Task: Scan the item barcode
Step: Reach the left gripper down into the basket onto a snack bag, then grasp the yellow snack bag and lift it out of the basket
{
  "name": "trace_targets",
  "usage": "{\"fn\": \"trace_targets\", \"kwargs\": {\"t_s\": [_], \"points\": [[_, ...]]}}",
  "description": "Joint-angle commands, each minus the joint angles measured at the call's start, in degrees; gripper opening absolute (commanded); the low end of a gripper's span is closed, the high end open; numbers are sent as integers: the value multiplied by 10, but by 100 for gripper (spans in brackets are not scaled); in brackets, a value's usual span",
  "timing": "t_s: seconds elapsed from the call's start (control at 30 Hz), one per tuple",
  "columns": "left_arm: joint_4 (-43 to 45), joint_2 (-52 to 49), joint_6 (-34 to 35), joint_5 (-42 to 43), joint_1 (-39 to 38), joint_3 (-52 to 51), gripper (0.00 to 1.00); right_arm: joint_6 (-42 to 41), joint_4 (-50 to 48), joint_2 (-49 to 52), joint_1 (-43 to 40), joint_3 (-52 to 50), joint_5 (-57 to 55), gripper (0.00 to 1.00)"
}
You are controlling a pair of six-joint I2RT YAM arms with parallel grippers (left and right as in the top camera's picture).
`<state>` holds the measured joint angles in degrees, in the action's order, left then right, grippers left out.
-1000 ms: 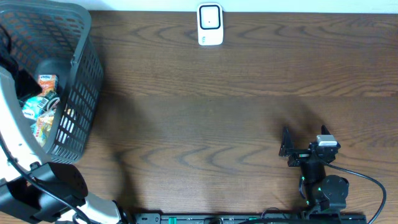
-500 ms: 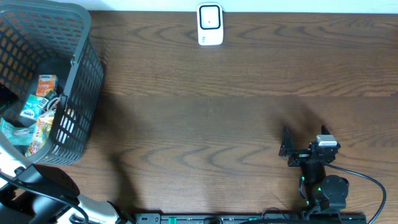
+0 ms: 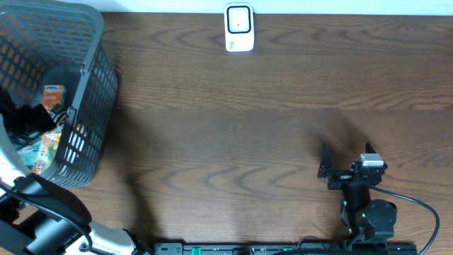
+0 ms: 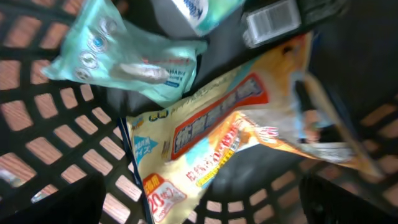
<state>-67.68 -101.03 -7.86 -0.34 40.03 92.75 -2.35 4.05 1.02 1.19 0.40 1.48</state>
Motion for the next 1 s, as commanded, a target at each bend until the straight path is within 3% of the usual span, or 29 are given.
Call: {"fn": "trace_targets", "kwargs": {"t_s": [0.0,0.5,0.73,0.8,0.9,0.97], "points": [[19,1,-35,-16,-7,-38,97,-6,3,0,-5,-1,-5,99],[113,0,-52,-21,-17,-170,97,-6,2,0,-5,-1,-5,99],[143,-13,-51,-23,-17,-184,96,-6,2,0,-5,-1,-5,99],[149,-16,-52,-23,-17,-184,85,-6,3,0,-5,-1,-5,99],[153,-16,-52,-23,-17,-184,56,-6,3,0,-5,-1,-5,99],[153,-16,-52,-23,-17,-184,52,-6,2,0,-5,-1,-5,99]]}}
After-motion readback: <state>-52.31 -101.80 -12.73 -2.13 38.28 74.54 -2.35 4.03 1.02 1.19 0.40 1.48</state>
